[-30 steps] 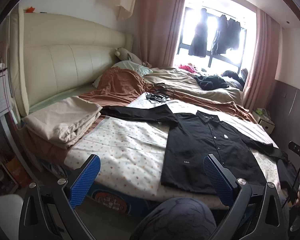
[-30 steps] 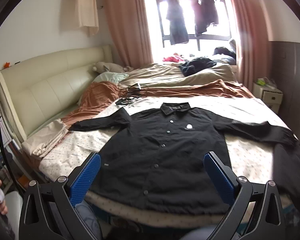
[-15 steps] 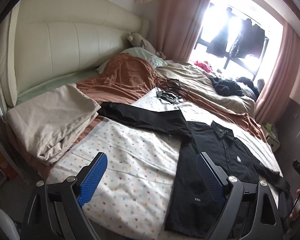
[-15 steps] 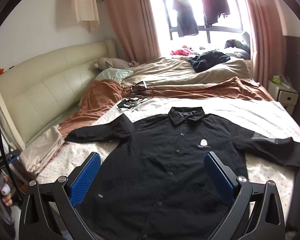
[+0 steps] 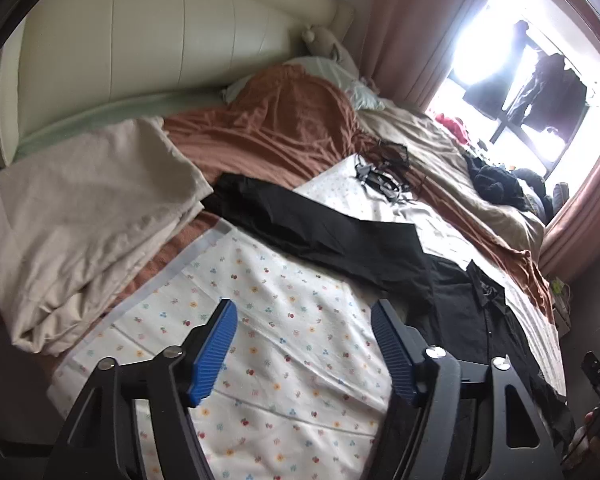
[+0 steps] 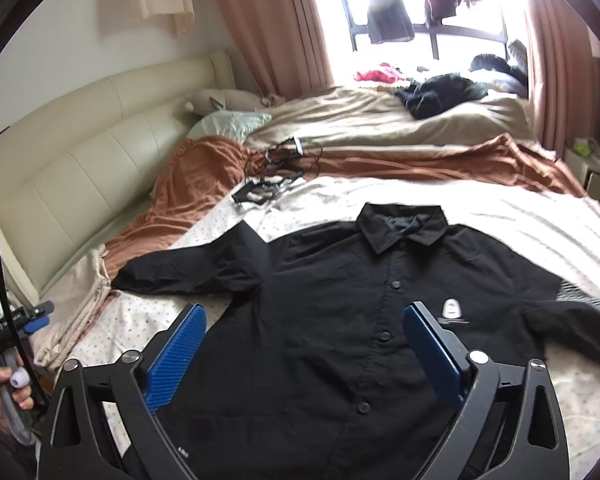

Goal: Fold large clothes
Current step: 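Lower both tools toward the black shirt's sleeves and hem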

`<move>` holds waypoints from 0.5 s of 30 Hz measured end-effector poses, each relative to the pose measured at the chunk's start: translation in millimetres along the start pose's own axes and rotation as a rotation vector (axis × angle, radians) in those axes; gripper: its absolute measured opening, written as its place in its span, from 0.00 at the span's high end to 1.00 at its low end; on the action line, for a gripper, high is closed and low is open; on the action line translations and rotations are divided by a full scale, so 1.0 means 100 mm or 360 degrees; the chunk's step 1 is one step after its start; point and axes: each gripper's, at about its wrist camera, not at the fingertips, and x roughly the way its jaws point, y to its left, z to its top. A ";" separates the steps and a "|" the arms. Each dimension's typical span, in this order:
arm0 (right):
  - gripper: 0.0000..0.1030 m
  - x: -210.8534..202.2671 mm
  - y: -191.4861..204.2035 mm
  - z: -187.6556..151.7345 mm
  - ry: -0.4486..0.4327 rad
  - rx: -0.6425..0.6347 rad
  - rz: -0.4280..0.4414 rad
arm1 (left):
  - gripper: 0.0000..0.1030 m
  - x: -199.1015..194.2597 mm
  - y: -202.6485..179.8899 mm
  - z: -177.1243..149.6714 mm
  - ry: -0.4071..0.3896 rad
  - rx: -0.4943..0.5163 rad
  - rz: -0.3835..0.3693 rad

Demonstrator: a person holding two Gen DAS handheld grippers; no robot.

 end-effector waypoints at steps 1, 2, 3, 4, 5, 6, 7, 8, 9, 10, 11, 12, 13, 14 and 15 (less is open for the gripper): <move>0.07 0.11 -0.01 0.00 0.0014 0.0011 0.0015 | 0.38 0.10 0.02 0.02 0.0026 -0.0013 0.0006; 0.08 0.21 -0.02 0.00 0.0027 0.0024 0.0023 | 0.39 0.19 0.04 0.05 0.0041 -0.0021 0.0010; 0.09 0.29 -0.03 0.00 0.0038 0.0037 0.0029 | 0.39 0.27 0.05 0.08 0.0056 -0.0030 0.0020; 0.10 0.38 -0.05 0.00 0.0053 0.0053 0.0038 | 0.40 0.34 0.06 0.10 0.0065 -0.0037 0.0028; 0.10 0.47 -0.05 0.00 0.0066 0.0067 0.0050 | 0.40 0.41 0.08 0.13 0.0070 -0.0042 0.0029; 0.11 0.56 -0.06 0.00 0.0081 0.0082 0.0059 | 0.40 0.48 0.09 0.16 0.0076 -0.0049 0.0029; 0.13 0.65 -0.07 0.01 0.0093 0.0097 0.0068 | 0.40 0.55 0.10 0.20 0.0082 -0.0056 0.0035; 0.15 0.75 -0.08 0.02 0.0107 0.0111 0.0078 | 0.40 0.63 0.11 0.23 0.0092 -0.0067 0.0045; 0.16 0.84 -0.08 0.03 0.0118 0.0120 0.0087 | 0.40 0.71 0.11 0.26 0.0101 -0.0078 0.0046; 0.17 0.93 -0.09 0.04 0.0127 0.0130 0.0095 | 0.41 0.79 0.11 0.30 0.0109 -0.0088 0.0043; 0.17 1.00 -0.09 0.05 0.0134 0.0138 0.0100 | 0.45 0.87 0.11 0.32 0.0115 -0.0093 0.0047; 0.18 1.09 -0.10 0.06 0.0147 0.0152 0.0104 | 0.47 0.95 0.11 0.36 0.0129 -0.0103 0.0058; 0.22 1.20 -0.10 0.07 0.0168 0.0169 0.0115 | 0.50 1.02 0.12 0.38 0.0139 -0.0112 0.0065; 0.24 1.27 -0.10 0.08 0.0185 0.0183 0.0127 | 0.50 1.10 0.13 0.41 0.0151 -0.0125 0.0064; 0.26 1.38 -0.10 0.08 0.0208 0.0207 0.0143 | 0.50 1.18 0.14 0.44 0.0160 -0.0139 0.0068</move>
